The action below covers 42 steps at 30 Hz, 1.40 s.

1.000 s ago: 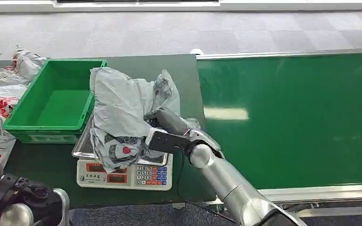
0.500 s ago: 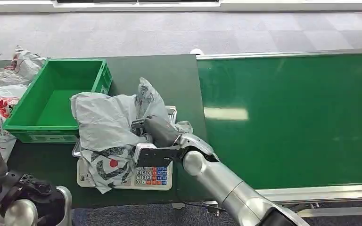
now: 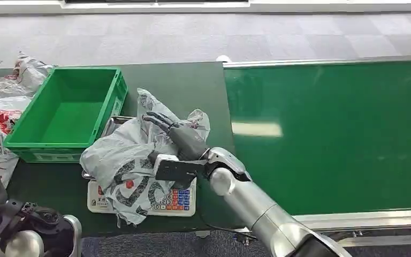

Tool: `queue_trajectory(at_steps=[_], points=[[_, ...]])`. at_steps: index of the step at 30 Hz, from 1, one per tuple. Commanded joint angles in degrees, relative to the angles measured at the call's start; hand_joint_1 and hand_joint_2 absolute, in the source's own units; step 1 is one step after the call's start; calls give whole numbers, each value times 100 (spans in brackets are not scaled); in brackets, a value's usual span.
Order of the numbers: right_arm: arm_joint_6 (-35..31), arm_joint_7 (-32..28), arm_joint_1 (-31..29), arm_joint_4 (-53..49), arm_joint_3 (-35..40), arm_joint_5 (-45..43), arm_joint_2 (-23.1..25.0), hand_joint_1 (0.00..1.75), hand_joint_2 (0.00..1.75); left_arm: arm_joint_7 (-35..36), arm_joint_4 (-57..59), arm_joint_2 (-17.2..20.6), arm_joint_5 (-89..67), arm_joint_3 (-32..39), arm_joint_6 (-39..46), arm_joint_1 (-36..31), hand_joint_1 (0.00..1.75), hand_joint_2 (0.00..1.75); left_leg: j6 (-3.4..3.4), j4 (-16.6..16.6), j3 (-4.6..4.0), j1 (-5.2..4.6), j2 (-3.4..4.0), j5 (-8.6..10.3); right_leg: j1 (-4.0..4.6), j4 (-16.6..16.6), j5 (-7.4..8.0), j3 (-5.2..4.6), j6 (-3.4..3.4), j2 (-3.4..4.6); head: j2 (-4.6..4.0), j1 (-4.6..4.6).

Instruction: Moved the parcel from conveyor to table for the left to box.

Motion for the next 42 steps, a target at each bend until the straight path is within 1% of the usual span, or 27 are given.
queue_trajectory(at_steps=[1, 2, 3, 4, 5, 6, 7, 8, 11, 13, 14, 15, 16, 17, 18, 20, 21, 24, 27, 29, 31, 34, 35, 38, 39, 40, 42], points=[[-1145, 153, 170, -595, -703, 644, -126, 0, 0, 17, 254, 220, -123, -190, 14, 81, 0, 175, -8, -12, -1, -1, -21, 9, -3, -10, 4, 3, 10, -9, 0, 0], [-1623, 252, 223, -690, -802, 856, -61, 0, 0, 17, 245, 289, -150, -267, 164, 96, 0, 175, -11, -22, 1, -3, -26, 15, -7, -18, 8, 4, 14, -9, 0, -2], [-1623, 252, 223, -690, -802, 856, -61, 0, 0, 17, 245, 289, -150, -267, 164, 96, 0, 175, -9, -10, -3, 0, -19, 8, -2, -9, 4, 0, 9, -7, 0, 0], [-2017, 296, 300, -972, -914, 958, -7, 0, 0, 17, 249, 353, -153, -339, 226, 125, 0, 175, -12, -20, -1, -1, -25, 14, -4, -17, 8, 2, 13, -8, 0, -2], [-2118, 260, 465, -1407, -1123, 712, 40, 0, 0, 17, 282, 378, -211, -397, 304, 135, 0, 175, -8, -8, -5, -3, -16, 7, -5, -5, 3, -3, 9, -4, 0, 0], [-2118, 260, 465, -1407, -1123, 712, 40, 0, 0, 17, 282, 378, -211, -397, 304, 135, 0, 175, -11, -17, -5, -3, -23, 12, -6, -12, 6, -2, 12, -6, 0, 0], [-2190, 209, 623, -1895, -1247, 526, 13, 0, 0, 17, 320, 448, -277, -496, 385, 165, 0, 175, -8, -10, -4, -2, -16, 6, -4, -6, 2, -2, 9, -4, 0, -2], [-2024, 67, 763, -2285, -1404, 20, 32, 0, 0, 17, 359, 553, -338, -584, 429, 171, 0, 175, -10, -15, -3, -2, -18, 10, -5, -11, 5, -2, 11, -3, 0, 0], [-2159, 80, 966, -2950, -1642, -253, -23, 0, 0, 17, 447, 620, -412, -637, 429, 183, 0, 175, -12, -18, -3, -3, -30, 12, -6, -13, 4, -1, 12, -14, 0, 0], [-2253, 23, 1113, -3323, -1729, -385, -105, 0, 0, 17, 823, 800, -628, -857, 383, 145, 0, 175, -9, -14, -5, -4, -37, 11, -6, -10, 1, 1, 11, -23, 0, -2], [-2516, -121, 1346, -3785, -1863, -528, -144, 0, 0, 88, 1630, 918, -1198, -967, -294, 5, 0, 175, -12, -27, -2, -5, -47, 19, -8, -22, 6, 6, 14, -28, 0, -2], [-2497, -93, 1461, -4022, -1876, -564, -223, 0, 0, 28, 1820, 714, -1326, -784, -468, -130, 0, 175, -4, -10, 0, -5, -33, 8, -6, -7, -2, 6, 6, -26, 0, 0], [-2551, -112, 1555, -4205, -1919, -573, -252, 0, 0, 323, 1991, 806, -1583, -880, -974, -243, 0, 175, -9, -30, 7, -7, -60, 22, -9, -25, 3, 17, 13, -45, 0, -2], [-2539, -188, 1718, -4571, -1962, -738, -298, 0, 0, 1019, 2358, 952, -2443, -1049, -1810, -489, 0, 175, -5, -18, 2, -7, -50, 15, -8, -15, 0, 9, 9, -39, 0, -2], [-2489, -188, 1792, -4737, -1949, -742, -335, 0, 0, 1219, 2550, 974, -2890, -1092, -2139, -601, 0, 175, -9, -26, 0, -5, -83, 26, -6, -29, 3, 17, 14, -67, 0, 0], [-2302, -188, 2001, -5202, -1860, -764, -390, 0, 0, 1617, 3261, 1117, -3655, -1382, -3146, -946, 0, 175, -9, -21, -7, -9, -87, 26, -9, -24, 5, 9, 15, -68, 0, -2], [-2278, -188, 2044, -5240, -1869, -724, -359, 0, 0, 1517, 3451, 1052, -3726, -1344, -3111, -989, 0, 175, -7, -17, -5, -11, -76, 22, -9, -19, 3, 9, 13, -59, 0, 2], [-2393, -188, 2039, -5185, -1776, -437, -302, 0, 0, 1382, 4227, 1184, -3971, -1619, -3546, -1217, 0, 175, -7, -24, 7, -15, -54, 20, -15, -22, 8, 14, 13, -40, 0, 0], [-2393, -188, 2039, -5185, -1776, -437, -302, 0, 0, 1382, 4227, 1184, -3971, -1619, -3546, -1217, 0, 175, -8, -16, 6, -11, -22, 13, -12, -15, 10, 4, 9, -16, 0, 0], [-2407, -188, 1982, -5099, -1759, -513, -315, 0, 0, 1442, 4539, 1332, -4216, -1886, -3872, -1354, 0, 175, -10, -17, 5, -11, -19, 12, -11, -15, 11, 2, 9, -11, 0, -2], [-2445, -188, 1955, -5023, -1800, -495, -307, 0, 0, 1380, 5203, 1301, -4282, -2098, -4200, -1675, 0, 175, -8, -15, 7, -7, -12, 11, -7, -15, 11, 2, 8, -4, 0, -2], [-2436, -188, 1916, -4950, -1819, -506, -332, 0, 0, 1142, 6091, 1324, -4412, -2503, -4512, -2085, 0, 175, -11, -29, 5, -10, -50, 29, -10, -30, 19, 10, 14, -35, 0, 0], [-2452, -188, 1909, -4933, -1817, -494, -338, 0, 0, 1059, 6267, 1344, -4390, -2588, -4621, -2145, 0, 175, -7, -13, 3, -9, -24, 14, -8, -13, 12, 1, 9, -15, 0, -2], [-2447, -188, 1912, -4918, -1809, -475, -349, 0, 0, 968, 6514, 1395, -4408, -2752, -4812, -2221, 0, 175, -10, -24, 5, -8, -19, 22, -9, -25, 22, 4, 14, -4, 0, -2], [-2454, -188, 1934, -4927, -1804, -464, -359, 0, 0, 967, 6552, 1408, -4443, -2802, -4819, -2248, 14, 175, -7, -14, 7, -8, -9, 13, -8, -14, 15, 3, 9, -1, 0, 0], [-2454, -188, 1934, -4927, -1804, -464, -359, 0, 0, 967, 6552, 1408, -4443, -2802, -4819, -2248, 175, 175, -9, -21, 5, -8, -13, 18, -8, -21, 19, 2, 12, -1, 0, 0], [-2467, -188, 1977, -4945, -1807, -447, -376, 0, 0, 988, 6660, 1423, -4498, -2893, -4843, -2317, 175, 175, -10, -22, 5, -7, -20, 20, -7, -22, 18, 4, 12, -6, 0, 0]])
